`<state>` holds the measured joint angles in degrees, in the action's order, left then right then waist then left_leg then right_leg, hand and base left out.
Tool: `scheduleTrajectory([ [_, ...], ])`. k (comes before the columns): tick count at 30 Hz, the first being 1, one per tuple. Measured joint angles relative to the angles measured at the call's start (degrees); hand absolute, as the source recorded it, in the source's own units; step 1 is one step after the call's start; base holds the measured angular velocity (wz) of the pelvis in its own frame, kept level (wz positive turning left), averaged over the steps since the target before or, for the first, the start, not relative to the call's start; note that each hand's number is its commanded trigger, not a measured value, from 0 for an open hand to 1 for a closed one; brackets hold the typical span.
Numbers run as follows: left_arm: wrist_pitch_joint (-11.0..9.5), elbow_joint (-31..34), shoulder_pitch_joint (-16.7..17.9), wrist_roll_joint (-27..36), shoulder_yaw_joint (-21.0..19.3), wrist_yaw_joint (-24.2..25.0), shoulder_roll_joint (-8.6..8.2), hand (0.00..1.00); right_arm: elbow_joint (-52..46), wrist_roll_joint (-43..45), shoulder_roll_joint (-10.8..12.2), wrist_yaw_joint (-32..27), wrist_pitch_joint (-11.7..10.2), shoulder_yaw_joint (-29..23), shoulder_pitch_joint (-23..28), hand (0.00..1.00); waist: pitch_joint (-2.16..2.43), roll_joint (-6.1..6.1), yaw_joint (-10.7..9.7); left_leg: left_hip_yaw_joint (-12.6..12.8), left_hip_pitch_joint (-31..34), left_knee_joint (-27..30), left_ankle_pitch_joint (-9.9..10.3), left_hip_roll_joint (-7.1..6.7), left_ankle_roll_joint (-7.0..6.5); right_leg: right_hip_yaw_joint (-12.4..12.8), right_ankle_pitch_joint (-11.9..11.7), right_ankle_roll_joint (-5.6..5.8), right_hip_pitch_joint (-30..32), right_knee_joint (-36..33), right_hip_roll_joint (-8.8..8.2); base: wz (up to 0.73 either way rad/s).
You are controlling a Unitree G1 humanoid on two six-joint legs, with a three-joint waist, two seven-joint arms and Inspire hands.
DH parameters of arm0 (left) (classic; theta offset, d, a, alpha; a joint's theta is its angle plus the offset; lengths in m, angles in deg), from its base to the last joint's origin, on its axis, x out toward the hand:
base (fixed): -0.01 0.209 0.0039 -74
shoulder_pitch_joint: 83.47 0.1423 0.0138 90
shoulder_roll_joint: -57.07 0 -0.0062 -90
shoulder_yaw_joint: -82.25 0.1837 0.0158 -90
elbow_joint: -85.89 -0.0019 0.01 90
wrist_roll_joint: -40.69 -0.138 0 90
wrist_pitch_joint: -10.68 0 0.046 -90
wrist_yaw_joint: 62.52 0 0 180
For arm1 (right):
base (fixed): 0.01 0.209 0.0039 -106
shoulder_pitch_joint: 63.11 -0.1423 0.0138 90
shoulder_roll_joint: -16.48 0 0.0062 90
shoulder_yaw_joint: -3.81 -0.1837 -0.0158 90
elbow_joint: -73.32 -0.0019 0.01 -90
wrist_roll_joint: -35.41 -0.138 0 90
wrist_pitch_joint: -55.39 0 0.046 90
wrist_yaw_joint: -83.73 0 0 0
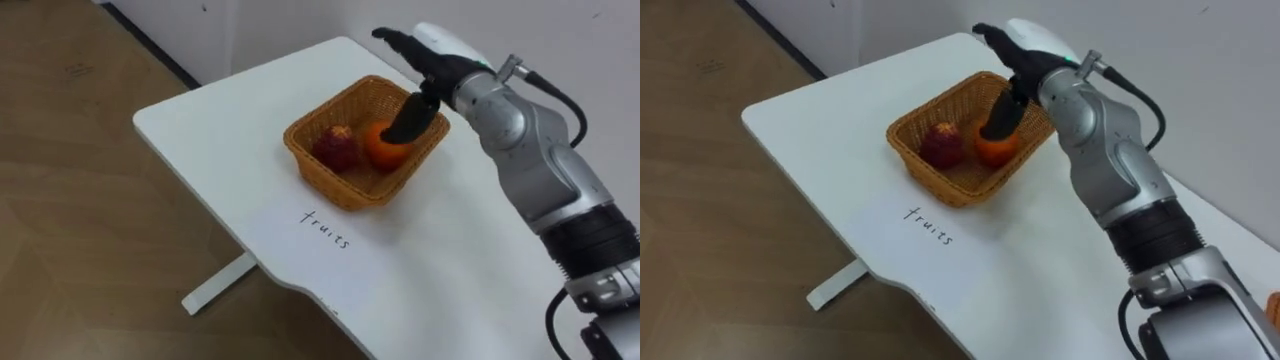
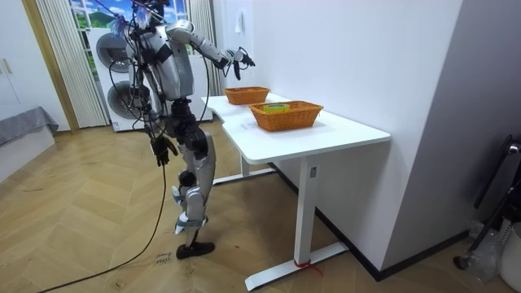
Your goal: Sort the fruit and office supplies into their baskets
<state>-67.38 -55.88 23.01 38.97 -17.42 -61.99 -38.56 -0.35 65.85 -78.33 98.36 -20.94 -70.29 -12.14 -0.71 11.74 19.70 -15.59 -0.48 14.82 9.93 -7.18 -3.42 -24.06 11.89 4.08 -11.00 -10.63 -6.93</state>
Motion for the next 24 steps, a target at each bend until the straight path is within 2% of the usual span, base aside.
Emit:
scheduleTrajectory([
  [2,-0.2,0.0,-0.2,0.1,-0.3,-0.3,-0.17,0.0,-2.5,0.0,-0.2,-1.1,0.1,-2.3,0.0,0.0,-0.06,-0.5,-1.4,0.2,0.2,-0.1,0.0,0.06,0.0,0.5,0.0,0.0,0.2,0.0,0.05,-0.09],
  [4,-0.3,0.0,-0.4,0.4,-0.3,-0.5,-0.28,0.0,-5.9,0.0,-0.5,-2.2,-0.1,-4.3,0.0,0.0,0.36,-1.2,-2.6,1.1,0.6,-0.3,0.1,0.3,-0.03,0.6,0.0,0.0,1.0,-0.1,0.05,-0.21],
  [5,-0.4,0.1,-0.9,1.3,-0.3,-0.8,-0.42,0.0,-7.9,0.2,-1.3,-3.6,-0.2,-5.1,0.0,0.0,0.6,-1.53,-3.2,1.5,0.8,-0.4,0.0,0.34,-0.04,0.6,0.0,0.0,1.1,-0.1,0.01,-0.19],
  [8,-0.9,2.9,-1.1,3.5,-0.3,-2.3,-0.58,0.0,-10.7,1.1,-3.5,-6.3,-0.7,-6.2,0.1,0.0,0.84,-1.96,-5.7,2.4,0.7,-0.4,0.0,0.56,-0.04,2.1,0.0,0.0,1.4,-0.1,0.08,-0.12],
  [10,-1.6,3.2,-2.2,4.6,-0.3,-3.1,-0.58,0.0,-12.2,0.7,-5.1,-7.7,-1.3,-6.7,0.1,0.0,0.83,-2.12,-7.1,3.0,0.7,-0.3,0.0,0.64,-0.07,2.4,0.0,-0.01,1.3,-0.1,0.09,-0.16],
  [11,-2.1,3.3,-2.9,5.1,-0.3,-3.4,-0.63,0.0,-13.0,0.4,-5.7,-8.8,-1.5,-7.4,0.1,0.0,0.72,-2.34,-7.4,3.9,0.3,-0.5,-0.1,0.79,-0.13,3.6,0.0,-0.01,1.3,-0.1,0.08,-0.36],
  [13,-3.1,3.2,-3.5,7.0,-0.3,-3.5,-0.57,0.0,-13.7,0.3,-5.9,-10.5,-1.9,-8.7,0.1,0.0,0.73,-2.7,-8.4,4.8,-0.2,-1.2,-0.1,1.02,-0.19,4.1,0.0,-0.05,1.5,-0.1,0.04,-0.34],
  [15,-4.0,3.5,-4.0,9.1,-0.3,-3.5,-0.41,0.0,-14.3,0.2,-6.7,-12.3,-2.8,-11.1,0.1,0.0,0.78,-2.76,-10.6,5.6,0.0,-1.3,0.0,1.17,-0.24,4.4,-0.1,-0.2,2.1,-0.3,0.03,-0.15],
  [18,-4.0,4.0,-4.4,9.0,-0.3,-3.1,-0.41,0.0,-15.3,-0.4,-6.8,-14.6,-3.1,-15.1,0.2,0.0,0.76,-3.13,-13.2,6.2,-0.2,-1.1,0.1,1.38,-0.34,4.7,-0.3,-0.32,2.1,-0.1,0.11,-0.12],
  [21,-4.7,3.9,-5.2,9.1,0.0,-1.9,-0.55,0.0,-15.7,-0.6,-6.9,-16.8,-3.8,-18.7,0.8,0.0,0.57,-3.81,-14.4,7.8,-1.0,-1.5,0.1,1.66,-0.36,5.7,-0.3,-0.35,2.2,-0.2,0.13,-0.24],
  [24,-5.0,3.5,-5.3,10.4,0.3,-1.3,-0.63,0.0,-16.1,-1.1,-7.5,-18.7,-4.4,-20.6,2.5,0.0,0.57,-4.67,-15.7,9.2,-2.1,-2.3,0.1,2.08,-0.44,7.0,-0.3,-0.42,2.1,-0.2,0.19,-0.29],
])
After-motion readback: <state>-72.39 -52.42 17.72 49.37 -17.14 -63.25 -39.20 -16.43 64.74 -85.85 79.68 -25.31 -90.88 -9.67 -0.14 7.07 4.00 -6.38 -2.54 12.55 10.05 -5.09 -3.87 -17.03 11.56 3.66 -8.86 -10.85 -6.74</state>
